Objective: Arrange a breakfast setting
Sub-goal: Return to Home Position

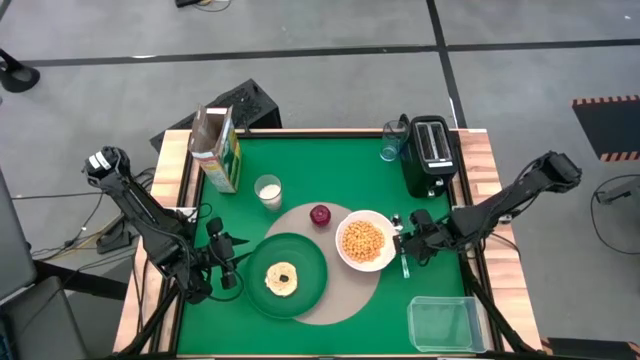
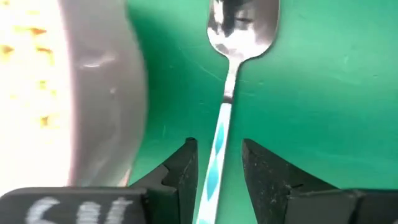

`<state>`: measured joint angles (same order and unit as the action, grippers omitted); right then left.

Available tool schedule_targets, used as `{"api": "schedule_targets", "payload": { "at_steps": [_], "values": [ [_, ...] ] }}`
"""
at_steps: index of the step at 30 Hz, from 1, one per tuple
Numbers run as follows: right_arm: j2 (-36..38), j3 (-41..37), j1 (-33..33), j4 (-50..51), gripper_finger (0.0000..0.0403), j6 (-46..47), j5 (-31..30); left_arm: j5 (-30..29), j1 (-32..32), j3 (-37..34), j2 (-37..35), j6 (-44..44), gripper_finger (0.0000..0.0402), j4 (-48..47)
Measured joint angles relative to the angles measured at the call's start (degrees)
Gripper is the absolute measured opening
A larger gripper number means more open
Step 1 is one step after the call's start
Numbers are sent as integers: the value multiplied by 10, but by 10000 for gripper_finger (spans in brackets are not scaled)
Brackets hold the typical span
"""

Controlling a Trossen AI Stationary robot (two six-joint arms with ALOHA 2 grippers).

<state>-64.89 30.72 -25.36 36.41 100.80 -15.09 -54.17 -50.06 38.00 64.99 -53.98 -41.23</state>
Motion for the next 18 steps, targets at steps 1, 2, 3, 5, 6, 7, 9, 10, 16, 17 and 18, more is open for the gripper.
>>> {"api": "schedule_targets", "payload": {
  "at_steps": [1,2,3,5,6,7,9,10,16,17,18],
  "values": [
    [14,0,-1,1,143,-6,0,6,0,0,0,-2,142,0],
    [28,0,-1,-1,143,-14,0,15,0,0,0,-5,142,0],
    [41,0,-1,-1,142,-24,0,23,0,0,0,-11,142,0],
    [66,0,-1,0,142,-40,0,29,0,0,0,-27,142,0],
    [77,0,-1,-1,142,-50,-1,29,0,0,0,-30,142,1],
    [88,0,-1,0,141,-61,-1,29,0,0,0,-31,142,3],
    [108,0,-1,0,141,-83,-2,29,0,0,0,-23,142,3],
    [117,2,-1,0,141,-98,-2,29,0,0,0,-19,142,3],
    [171,34,4,0,141,-194,9,32,20,15,-2,48,142,4],
    [179,41,4,1,141,-208,9,34,27,19,-2,66,142,5],
    [184,49,4,1,141,-224,6,36,33,23,-2,82,141,5]
  ]
}}
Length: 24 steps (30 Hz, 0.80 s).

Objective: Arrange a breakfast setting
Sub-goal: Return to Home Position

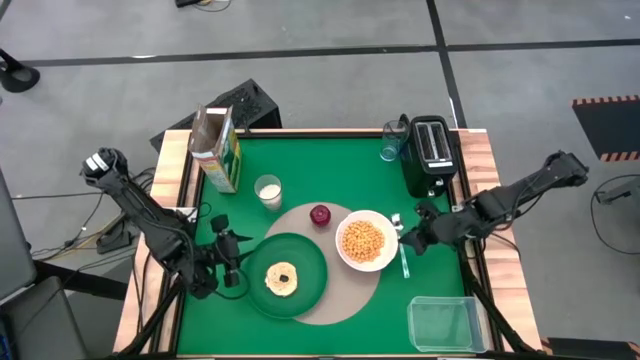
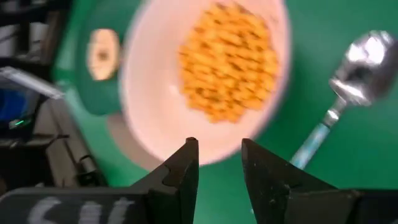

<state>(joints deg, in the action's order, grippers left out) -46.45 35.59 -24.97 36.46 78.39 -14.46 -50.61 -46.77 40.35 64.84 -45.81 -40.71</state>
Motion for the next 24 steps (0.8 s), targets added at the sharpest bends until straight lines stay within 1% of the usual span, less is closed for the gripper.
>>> {"api": "schedule_targets", "payload": {
  "at_steps": [2,4,5,8,10,13,15,17,20,24],
  "values": [
    [8,16,0,-2,141,-40,-9,4,16,6,0,33,142,2],
    [9,29,0,-24,141,-95,-36,16,37,8,-1,74,142,12],
    [9,33,0,-46,141,-130,-53,32,51,8,-3,97,142,20],
    [4,38,5,-129,141,-252,-103,106,104,8,-11,174,141,58],
    [-6,39,17,-185,141,-333,-115,170,144,8,-21,226,141,90],
    [-23,39,46,-243,141,-439,-113,264,200,8,-36,308,141,147],
    [-35,39,67,-260,141,-479,-105,322,237,8,-46,361,141,186],
    [-44,38,93,-270,141,-503,-75,368,275,8,-57,397,141,211],
    [-47,38,128,-282,141,-533,-32,418,324,7,-77,430,141,238],
    [-46,38,166,-315,141,-597,-1,450,365,7,-108,467,141,263]
  ]
}}
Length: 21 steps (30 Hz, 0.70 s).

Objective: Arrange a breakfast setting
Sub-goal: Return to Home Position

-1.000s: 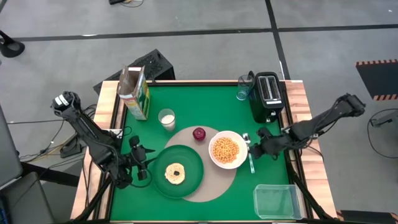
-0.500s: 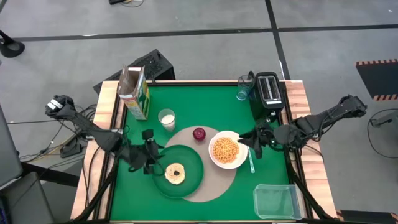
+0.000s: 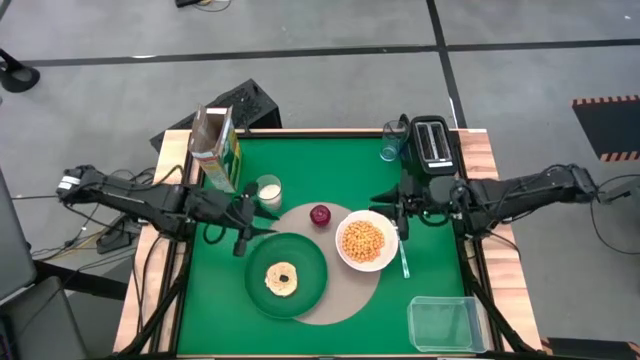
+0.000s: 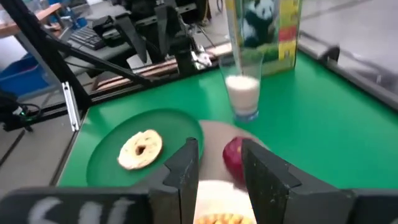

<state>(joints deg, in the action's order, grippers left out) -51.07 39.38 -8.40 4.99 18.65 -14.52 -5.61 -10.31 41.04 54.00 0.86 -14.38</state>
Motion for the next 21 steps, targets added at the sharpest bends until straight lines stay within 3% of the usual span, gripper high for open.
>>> {"api": "schedule_targets", "payload": {
  "at_steps": [4,8,13,18,21],
  "values": [
    [6,0,36,-25,131,-44,45,25,29,0,-32,14,121,15],
    [8,0,63,-18,104,-58,77,43,48,-3,-63,15,69,19],
    [13,0,89,7,63,-97,131,44,77,-60,-129,32,7,72],
    [37,-1,101,50,37,-101,157,83,102,-138,-218,33,7,133],
    [68,-6,96,51,26,-108,162,77,106,-175,-269,30,5,148]
  ]
}}
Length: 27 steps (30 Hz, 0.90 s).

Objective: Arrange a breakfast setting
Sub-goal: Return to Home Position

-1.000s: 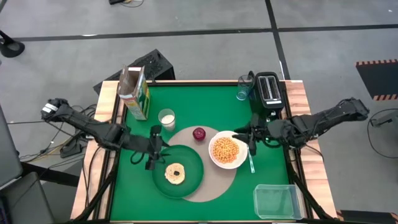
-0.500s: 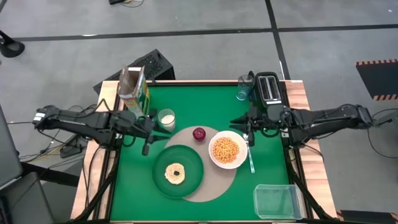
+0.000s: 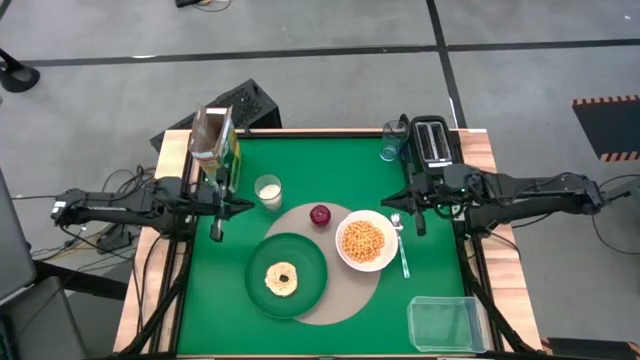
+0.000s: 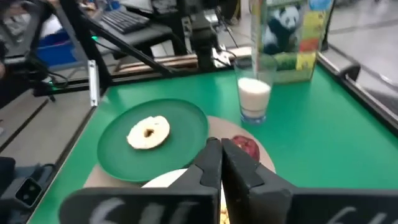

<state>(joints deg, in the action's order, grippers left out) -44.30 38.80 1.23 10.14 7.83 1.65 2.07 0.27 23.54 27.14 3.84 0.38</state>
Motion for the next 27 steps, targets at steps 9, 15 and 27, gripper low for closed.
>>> {"api": "schedule_targets", "payload": {
  "at_steps": [9,15,27],
  "values": [
    [92,-82,-4,-36,22,5,0,-44,0,-54,-104,-20,2,17],
    [159,-140,-4,-50,22,27,-3,-45,0,-66,-122,-9,2,18],
    [290,-227,-4,-65,22,45,-32,-21,-1,-66,-118,-29,1,-14]
  ]
}}
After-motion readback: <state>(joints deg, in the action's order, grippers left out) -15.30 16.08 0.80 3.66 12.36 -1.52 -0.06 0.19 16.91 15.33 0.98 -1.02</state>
